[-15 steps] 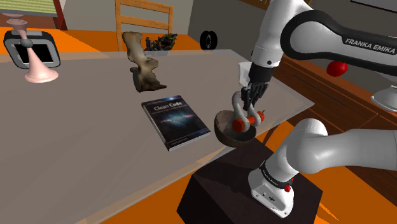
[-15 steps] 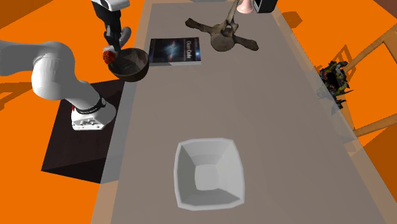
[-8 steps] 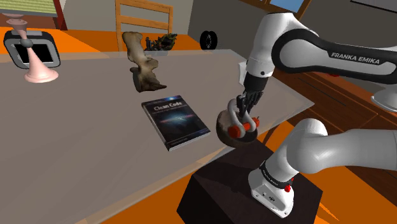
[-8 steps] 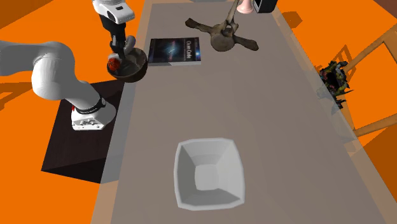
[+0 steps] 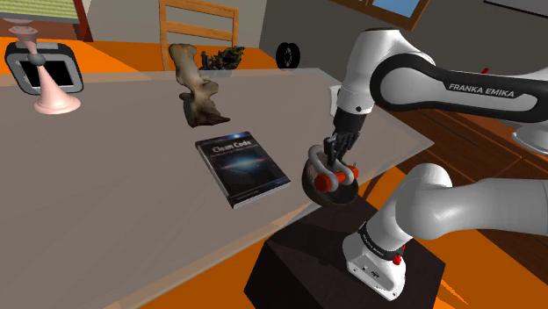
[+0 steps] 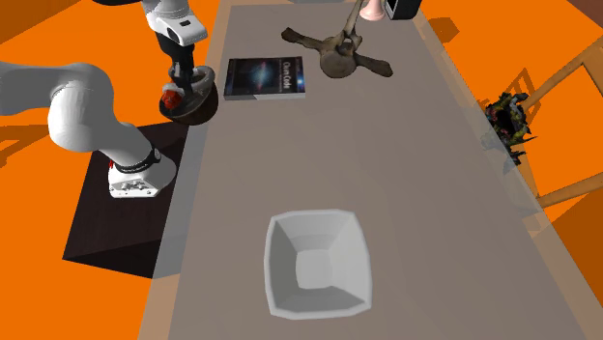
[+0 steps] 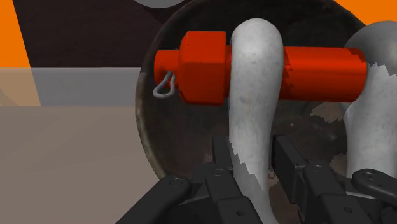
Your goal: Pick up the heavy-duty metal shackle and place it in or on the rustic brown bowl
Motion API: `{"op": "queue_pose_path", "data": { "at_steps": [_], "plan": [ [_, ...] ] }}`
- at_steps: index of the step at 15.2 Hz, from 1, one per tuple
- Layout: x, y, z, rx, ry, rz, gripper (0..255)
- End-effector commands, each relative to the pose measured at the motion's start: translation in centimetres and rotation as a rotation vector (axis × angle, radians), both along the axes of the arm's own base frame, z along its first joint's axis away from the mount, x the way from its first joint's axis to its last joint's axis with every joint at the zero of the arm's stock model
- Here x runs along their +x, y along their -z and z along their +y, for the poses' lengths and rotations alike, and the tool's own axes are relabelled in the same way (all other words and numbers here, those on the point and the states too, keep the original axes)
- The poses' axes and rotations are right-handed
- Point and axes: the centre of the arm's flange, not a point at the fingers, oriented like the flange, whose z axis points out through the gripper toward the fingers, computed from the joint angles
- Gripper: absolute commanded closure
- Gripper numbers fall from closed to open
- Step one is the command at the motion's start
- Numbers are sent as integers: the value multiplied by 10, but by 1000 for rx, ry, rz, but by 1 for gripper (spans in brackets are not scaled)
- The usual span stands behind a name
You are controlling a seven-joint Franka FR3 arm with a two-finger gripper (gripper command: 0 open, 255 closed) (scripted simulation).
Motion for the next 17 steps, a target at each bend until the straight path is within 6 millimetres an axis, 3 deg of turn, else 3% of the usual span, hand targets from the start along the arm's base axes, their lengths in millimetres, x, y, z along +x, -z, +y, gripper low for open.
{"op": "queue_pose_path", "data": {
  "at_steps": [1,3,4,9,13,17],
  "plan": [
    [-1,3,0,-1,0,8,255],
    [-1,3,0,-1,0,8,255],
    [-1,4,0,-1,0,8,0],
    [-1,3,0,-1,0,8,0],
    [8,-46,-1,-1,0,8,0],
    [8,-46,-1,-1,0,8,0]
  ]
}}
